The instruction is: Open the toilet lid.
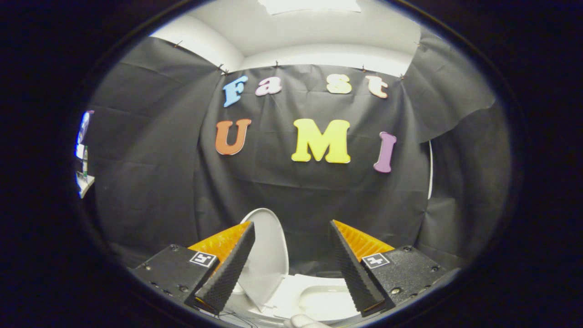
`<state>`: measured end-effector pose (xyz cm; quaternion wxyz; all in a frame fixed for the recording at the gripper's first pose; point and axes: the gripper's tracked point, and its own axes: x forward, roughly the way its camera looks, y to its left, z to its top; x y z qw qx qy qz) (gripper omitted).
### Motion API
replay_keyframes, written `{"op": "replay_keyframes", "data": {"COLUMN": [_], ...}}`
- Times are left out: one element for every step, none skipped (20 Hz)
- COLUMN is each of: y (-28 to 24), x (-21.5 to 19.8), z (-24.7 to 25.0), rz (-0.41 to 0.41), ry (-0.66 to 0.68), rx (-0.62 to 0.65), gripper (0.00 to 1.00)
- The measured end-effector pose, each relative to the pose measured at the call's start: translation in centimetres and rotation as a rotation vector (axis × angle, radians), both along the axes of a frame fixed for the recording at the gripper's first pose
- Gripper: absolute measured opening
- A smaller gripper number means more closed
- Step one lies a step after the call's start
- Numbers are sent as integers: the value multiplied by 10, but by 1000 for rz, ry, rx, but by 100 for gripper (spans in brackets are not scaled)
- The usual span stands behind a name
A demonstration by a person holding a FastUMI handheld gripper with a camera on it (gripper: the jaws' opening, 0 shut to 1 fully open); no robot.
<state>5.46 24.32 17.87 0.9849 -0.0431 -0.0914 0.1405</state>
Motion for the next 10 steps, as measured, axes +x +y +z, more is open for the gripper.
{"op": "replay_keyframes", "data": {"y": [-13,-27,-42,-55,-70,-84,-96,-108,-119,-131], "x": [-7,-13,-19,-24,-29,-35,-38,-43,-46,-51], "z": [-4,-11,-17,-25,-33,-39,-43,-52,-62,-75], "rz": [-10,-24,-37,-49,-68,-82,-93,-106,-118,-131], "ry": [4,14,22,32,50,50,55,67,86,103], "rx": [8,16,29,40,52,80,109,138,162,177], "gripper": [100,100,100,100,100,100,100,100,100,100]}}
